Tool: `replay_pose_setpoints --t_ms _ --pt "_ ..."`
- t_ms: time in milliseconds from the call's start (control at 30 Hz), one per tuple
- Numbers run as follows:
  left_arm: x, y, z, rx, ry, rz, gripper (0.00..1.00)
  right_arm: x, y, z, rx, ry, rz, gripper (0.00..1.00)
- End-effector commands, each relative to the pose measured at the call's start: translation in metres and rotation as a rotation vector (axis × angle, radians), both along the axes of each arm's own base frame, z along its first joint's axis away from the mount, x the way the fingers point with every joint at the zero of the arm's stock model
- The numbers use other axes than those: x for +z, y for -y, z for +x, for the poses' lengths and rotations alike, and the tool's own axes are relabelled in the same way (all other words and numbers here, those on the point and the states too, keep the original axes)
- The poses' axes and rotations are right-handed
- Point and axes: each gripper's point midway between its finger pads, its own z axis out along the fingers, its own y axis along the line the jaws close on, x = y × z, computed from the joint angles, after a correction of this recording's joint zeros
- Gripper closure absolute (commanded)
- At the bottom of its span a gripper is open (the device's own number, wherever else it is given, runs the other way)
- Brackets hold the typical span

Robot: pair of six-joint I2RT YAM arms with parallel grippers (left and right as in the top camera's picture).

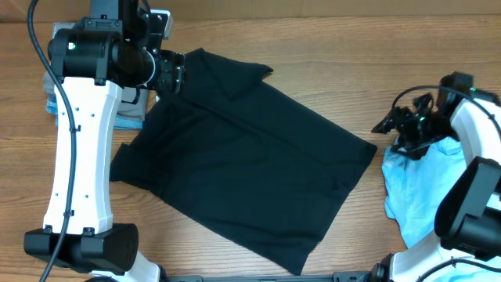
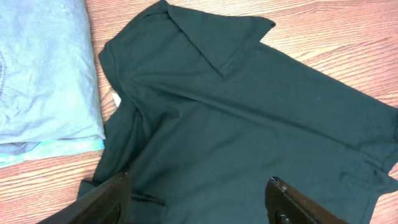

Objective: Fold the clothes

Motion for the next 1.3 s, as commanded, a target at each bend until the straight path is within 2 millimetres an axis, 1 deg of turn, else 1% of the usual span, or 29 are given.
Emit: replay_pose_setpoints --t_ms 0,67,133,167,200,233,267,300,400,433,467,533,567,600,633,667,733,767,867,900,933,967,1000,1033,1167,1200,1233,1267 --pt "0.008 0.005 -0.002 -0.008 0.02 -0.016 0.28 -0.03 -0.002 -0.019 -0.038 -0.059 -0.026 0.27" --pt "0.008 0.006 -0.003 -0.011 0.015 -0.022 0.27 -0.046 -0.002 -0.018 -0.054 -0.029 -0.035 0.28" --pt "0.008 0.006 -0.003 -0.012 0.017 -0.021 0.27 -0.062 -0.002 -0.012 -0.053 0.037 -0.048 0.37" --pt "0.008 0.006 -0.002 -0.012 0.021 -0.021 0.27 -0.065 -0.005 -0.01 -0.049 0.058 -0.039 0.4" --pt "0.008 0.006 -0.002 -0.012 0.021 -0.022 0.27 -0.069 -0.008 -0.01 -0.046 0.073 -0.029 0.4" --pt "0.008 0.006 -0.002 -0.012 0.02 -0.021 0.27 -0.072 -0.013 -0.009 -0.043 0.093 -0.012 0.43" --pt "0.008 0.006 -0.002 -0.012 0.018 -0.021 0.27 -0.073 -0.017 -0.008 -0.037 0.112 0.004 0.47" --pt "0.008 0.006 -0.003 -0.012 0.016 -0.021 0.27 -0.074 -0.019 -0.005 -0.033 0.13 0.011 0.55" --pt "0.008 0.006 -0.002 -0.011 0.017 -0.021 0.27 -0.072 -0.017 0.004 -0.031 0.171 0.001 0.88" --pt "0.008 0.006 -0.002 -0.012 0.017 -0.021 0.27 -0.069 -0.015 0.01 -0.031 0.192 -0.005 0.94" --pt "0.008 0.006 -0.002 -0.011 0.02 -0.022 0.27 -0.064 -0.012 0.019 -0.036 0.222 -0.013 0.96" --pt "0.008 0.006 -0.001 -0.011 0.022 -0.022 0.27 -0.049 -0.004 0.041 -0.064 0.277 -0.025 0.96" --pt "0.008 0.006 -0.001 -0.011 0.021 -0.022 0.27 -0.039 0.0 0.054 -0.07 0.314 -0.034 0.96" --pt "0.008 0.006 -0.001 -0.011 0.022 -0.022 0.27 -0.022 0.006 0.073 -0.068 0.375 -0.052 0.96" --pt "0.008 0.006 -0.001 -0.011 0.022 -0.022 0.27 -0.014 0.009 0.082 -0.068 0.405 -0.06 0.96" --pt "0.009 0.006 -0.001 -0.01 0.023 -0.022 0.27 0.01 0.016 0.105 -0.065 0.491 -0.084 0.96" --pt "0.009 0.006 -0.001 -0.011 0.023 -0.022 0.27 0.036 0.026 0.127 -0.075 0.567 -0.123 0.96" --pt "0.009 0.006 -0.001 -0.011 0.024 -0.022 0.26 0.06 0.04 0.145 -0.091 0.627 -0.187 0.96" --pt "0.009 0.006 0.0 -0.01 0.026 -0.024 0.26 0.089 0.057 0.162 -0.118 0.689 -0.27 0.96" --pt "0.009 0.006 -0.001 -0.005 0.024 -0.026 0.25 0.096 0.06 0.165 -0.123 0.701 -0.285 0.96" --pt "0.009 0.006 -0.001 -0.005 0.022 -0.027 0.25 0.099 0.06 0.167 -0.124 0.706 -0.287 0.89" --pt "0.008 0.006 -0.001 -0.005 0.02 -0.026 0.25 0.103 0.06 0.167 -0.123 0.707 -0.286 0.41" --pt "0.008 0.006 -0.002 -0.005 0.016 -0.025 0.25 0.105 0.06 0.166 -0.123 0.694 -0.283 0.31" --pt "0.007 0.006 -0.003 -0.005 0.012 -0.025 0.25 0.105 0.059 0.164 -0.122 0.681 -0.278 0.3" --pt "0.003 0.003 -0.008 0.002 -0.012 -0.009 0.24 0.112 0.046 0.142 -0.097 0.594 -0.22 0.27" --pt "0.001 0.0 -0.01 0.01 -0.025 0.008 0.22 0.117 0.041 0.133 -0.088 0.571 -0.203 0.27" --pt "0.0 -0.003 -0.012 0.016 -0.033 0.019 0.22 0.121 0.038 0.128 -0.077 0.566 -0.195 0.27" --pt "-0.003 -0.007 -0.016 0.026 -0.053 0.04 0.21 0.131 0.031 0.12 -0.043 0.577 -0.185 0.27"
